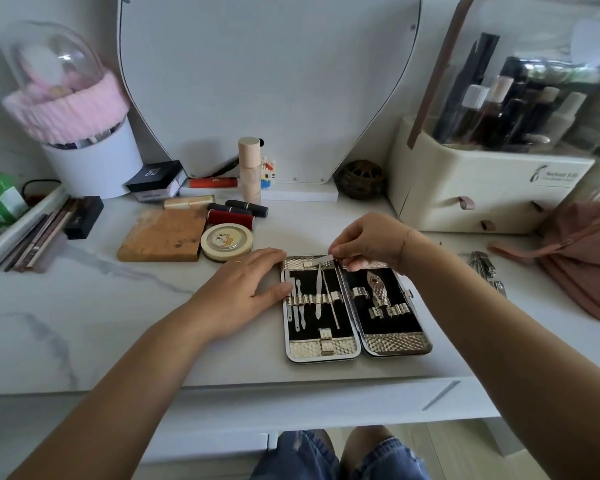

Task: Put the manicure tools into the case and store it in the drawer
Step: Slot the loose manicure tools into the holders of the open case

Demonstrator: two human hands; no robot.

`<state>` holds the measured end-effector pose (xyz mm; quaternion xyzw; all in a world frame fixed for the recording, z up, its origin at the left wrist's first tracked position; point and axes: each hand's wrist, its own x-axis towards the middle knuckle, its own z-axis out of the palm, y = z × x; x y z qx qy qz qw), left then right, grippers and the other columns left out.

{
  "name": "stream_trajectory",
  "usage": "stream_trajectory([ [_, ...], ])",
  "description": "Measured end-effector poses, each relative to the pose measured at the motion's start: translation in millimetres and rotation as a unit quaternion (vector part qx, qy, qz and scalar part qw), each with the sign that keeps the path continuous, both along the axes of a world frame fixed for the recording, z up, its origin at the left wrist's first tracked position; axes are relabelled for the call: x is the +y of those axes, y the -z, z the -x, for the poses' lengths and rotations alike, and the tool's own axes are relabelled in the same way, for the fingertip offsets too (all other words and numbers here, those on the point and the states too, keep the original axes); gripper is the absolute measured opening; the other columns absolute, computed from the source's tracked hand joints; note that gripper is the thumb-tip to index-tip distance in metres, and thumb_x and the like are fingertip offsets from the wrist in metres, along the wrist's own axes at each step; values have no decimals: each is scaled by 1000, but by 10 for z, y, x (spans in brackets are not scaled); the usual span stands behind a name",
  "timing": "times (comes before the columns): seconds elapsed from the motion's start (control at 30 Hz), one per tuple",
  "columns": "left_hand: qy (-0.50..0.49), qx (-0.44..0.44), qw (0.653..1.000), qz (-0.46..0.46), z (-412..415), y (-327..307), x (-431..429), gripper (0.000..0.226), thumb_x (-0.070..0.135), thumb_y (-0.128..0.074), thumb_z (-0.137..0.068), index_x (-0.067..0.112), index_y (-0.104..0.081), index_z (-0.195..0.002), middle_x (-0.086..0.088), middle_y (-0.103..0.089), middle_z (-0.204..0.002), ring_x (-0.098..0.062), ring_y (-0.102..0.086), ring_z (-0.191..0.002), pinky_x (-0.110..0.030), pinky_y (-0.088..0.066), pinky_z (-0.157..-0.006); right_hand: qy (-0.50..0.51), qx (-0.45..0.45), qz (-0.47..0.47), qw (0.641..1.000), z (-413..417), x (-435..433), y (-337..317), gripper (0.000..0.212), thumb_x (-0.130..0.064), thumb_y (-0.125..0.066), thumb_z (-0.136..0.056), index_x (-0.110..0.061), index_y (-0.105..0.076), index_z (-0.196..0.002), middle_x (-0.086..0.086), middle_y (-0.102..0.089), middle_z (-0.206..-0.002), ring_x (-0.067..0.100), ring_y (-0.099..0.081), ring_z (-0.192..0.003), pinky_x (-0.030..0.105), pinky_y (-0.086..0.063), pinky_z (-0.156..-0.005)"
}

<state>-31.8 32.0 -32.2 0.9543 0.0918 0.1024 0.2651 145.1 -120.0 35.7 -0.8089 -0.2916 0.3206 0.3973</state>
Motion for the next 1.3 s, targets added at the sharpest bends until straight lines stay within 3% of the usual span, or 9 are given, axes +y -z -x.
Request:
stream_trajectory([
  [0.17, -2, 2, 1000, -1, -6, -8, -8, 83, 76, -24, -73, 29, -32, -140, 8, -33, -147, -8, -28, -135, -30, -23, -112, -8, -89, 13, 996, 74, 64, 91, 5, 1, -67, -80, -2, -69, -76, 6, -63, -55, 15, -59, -48, 20, -55, -52],
  [0.33, -2, 3, 1000, 1, -2, 1, 1, 82, 76, -25, -73, 29, -32, -140, 8, -33, -147, -9, -28, -135, -32, -25, -112, -30, -196, 29, 980, 128, 77, 136, 4, -15, -73, -77, -13, -69, -77, 1, -62, -59, 13, -55, -45, 15, -40, -41],
  [0.47, -1, 2, 1000, 5, 5, -16, -16, 77, 73, -29, -77, 28, -32, -140, 9, -32, -148, -8, -28, -135, -29, -22, -112, -17, -279, 52, 959, 96, 28, 137, 29, -35, -79, -69, -16, -65, -85, -5, -59, -73, 10, -56, -60, 23, -44, -59],
  [0.7, -1, 10, 1000, 5, 20, -29, -23, 79, 74, -26, -75, 29, -30, -141, 10, -30, -148, -9, -26, -136, -28, -21, -111, -2, -302, 41, 952, -48, -212, 24, 15, -29, -74, -76, -15, -73, -81, -6, -65, -69, 2, -55, -61, 13, -39, -57],
  [0.9, -2, 10, 1000, 5, 23, -63, -51, 70, 66, -34, -84, 27, -31, -141, 9, -30, -149, -10, -26, -136, -27, -20, -111, -24, -299, 75, 951, -57, -255, 77, 17, -29, -76, -74, -13, -75, -78, -4, -64, -64, 7, -54, -58, 16, -40, -56],
  [1.07, -2, 11, 1000, -1, 31, -88, -73, 66, 58, -36, -84, 27, -30, -142, 9, -30, -149, -8, -25, -135, -21, -18, -108, -36, -294, 61, 953, -19, -273, 57, 11, -29, -78, -71, -19, -75, -75, -2, -70, -71, 12, -62, -66, 21, -48, -65],
  [1.17, -3, 10, 1000, 0, 35, -95, -77, 67, 59, -36, -83, 27, -30, -142, 9, -29, -149, -8, -25, -136, -21, -17, -107, -50, -303, 55, 950, 21, -281, 42, 9, -26, -76, -73, -19, -75, -78, -11, -65, -69, 4, -59, -65, 13, -45, -64],
  [1.3, -5, 13, 1000, 1, 37, -97, -77, 69, 60, -34, -82, 26, -30, -142, 9, -29, -149, -8, -24, -136, -22, -17, -108, -55, -334, 46, 940, 34, -241, 34, 8, -23, -76, -74, -18, -75, -80, -5, -68, -76, 1, -57, -67, 17, -46, -70],
])
